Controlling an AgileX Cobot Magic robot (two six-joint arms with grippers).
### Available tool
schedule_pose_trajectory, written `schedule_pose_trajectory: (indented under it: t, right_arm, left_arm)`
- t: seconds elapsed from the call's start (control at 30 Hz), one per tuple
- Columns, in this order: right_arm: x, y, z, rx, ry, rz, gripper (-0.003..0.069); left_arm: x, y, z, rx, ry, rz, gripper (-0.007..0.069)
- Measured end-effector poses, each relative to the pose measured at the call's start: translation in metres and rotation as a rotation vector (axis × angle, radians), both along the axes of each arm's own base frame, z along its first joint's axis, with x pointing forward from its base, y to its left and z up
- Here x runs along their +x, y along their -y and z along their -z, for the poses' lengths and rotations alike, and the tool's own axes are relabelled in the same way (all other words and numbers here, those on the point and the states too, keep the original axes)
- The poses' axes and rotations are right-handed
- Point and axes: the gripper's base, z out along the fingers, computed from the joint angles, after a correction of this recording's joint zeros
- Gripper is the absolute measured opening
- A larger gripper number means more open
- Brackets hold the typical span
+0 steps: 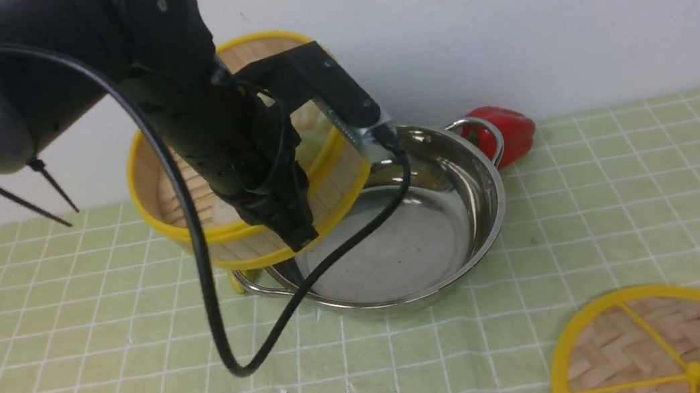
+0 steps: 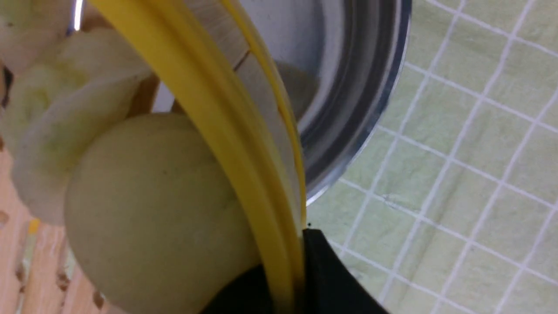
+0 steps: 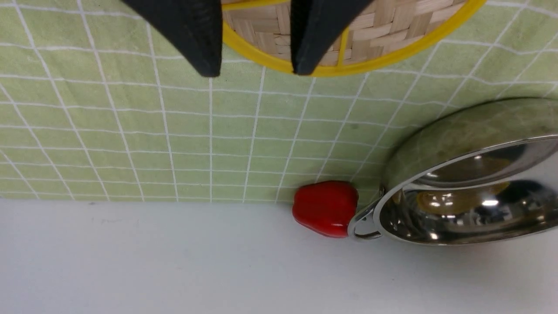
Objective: Place the steamer in the pot on the green tablecloth, and put the lid on the steamer.
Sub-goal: 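Place the bamboo steamer basket with dumplings into the steel pot with the left gripper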
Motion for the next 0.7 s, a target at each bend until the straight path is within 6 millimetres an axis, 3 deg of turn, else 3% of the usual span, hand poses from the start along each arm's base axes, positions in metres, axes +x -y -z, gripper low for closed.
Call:
schedule_pose_trajectory:
  t: [0.17, 0.33, 0.7]
  right_arm:
    - [0.000, 0.000, 0.000, 0.000, 0.000, 0.000, 0.0243]
    - [0.000, 0.000, 0.000, 0.000, 0.000, 0.000, 0.0243]
    - [0.000, 0.000, 0.000, 0.000, 0.000, 0.000, 0.0243]
  left_arm:
    - [0.005, 0.028, 0.009, 0.003, 0.037, 0.098, 0.0033]
    - [0.007, 0.056, 0.036, 0.048, 0.025, 0.193, 0.0033]
    - [0.023, 0.074, 0.083, 0.134, 0.035, 0.226, 0.0033]
